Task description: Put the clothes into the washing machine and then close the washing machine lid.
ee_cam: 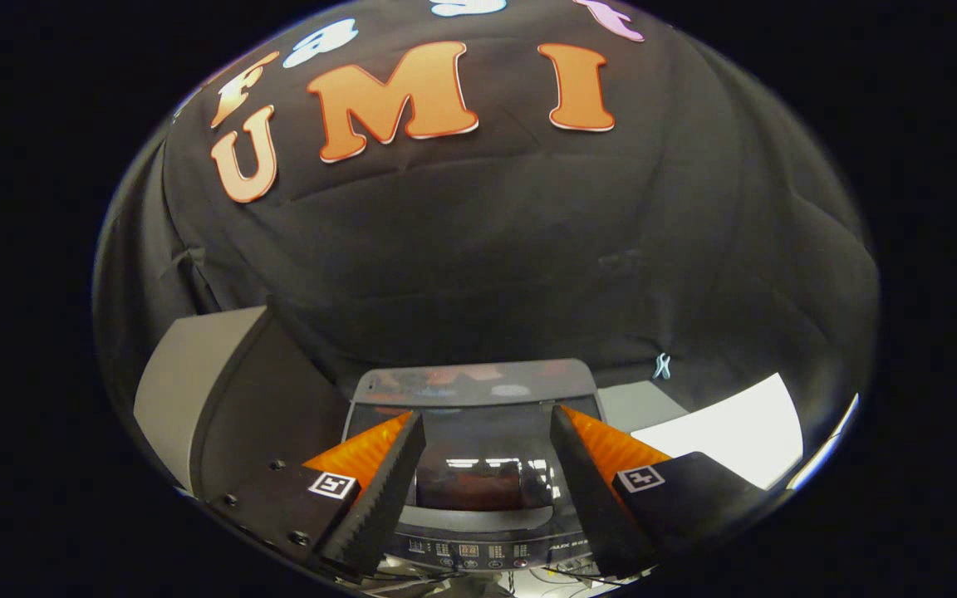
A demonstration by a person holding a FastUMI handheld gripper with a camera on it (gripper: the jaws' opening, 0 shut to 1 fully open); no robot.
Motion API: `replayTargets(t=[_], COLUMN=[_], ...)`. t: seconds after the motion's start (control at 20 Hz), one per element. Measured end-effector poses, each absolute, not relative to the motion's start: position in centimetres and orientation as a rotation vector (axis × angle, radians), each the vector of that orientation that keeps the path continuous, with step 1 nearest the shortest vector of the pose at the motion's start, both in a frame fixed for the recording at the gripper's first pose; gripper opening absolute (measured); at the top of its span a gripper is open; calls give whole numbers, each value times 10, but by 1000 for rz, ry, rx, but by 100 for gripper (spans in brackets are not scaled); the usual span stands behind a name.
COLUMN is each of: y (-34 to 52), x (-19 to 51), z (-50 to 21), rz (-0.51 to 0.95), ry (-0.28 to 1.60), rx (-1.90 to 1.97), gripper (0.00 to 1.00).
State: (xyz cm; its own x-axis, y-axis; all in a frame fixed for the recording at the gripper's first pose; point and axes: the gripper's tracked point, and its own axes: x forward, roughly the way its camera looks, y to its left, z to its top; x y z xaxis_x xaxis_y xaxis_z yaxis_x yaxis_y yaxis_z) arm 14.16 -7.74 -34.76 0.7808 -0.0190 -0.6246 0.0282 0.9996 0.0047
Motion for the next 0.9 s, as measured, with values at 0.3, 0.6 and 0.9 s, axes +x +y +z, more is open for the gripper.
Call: replayTargets(t=[0.3, 0.6, 0.9], y=[-82, -84, -85], x=[158, 158, 152], z=[-257, -179, -109], rz=[-32, -47, -61], ry=[502, 360, 227], rx=[-21, -18, 10], gripper=[98, 98, 98])
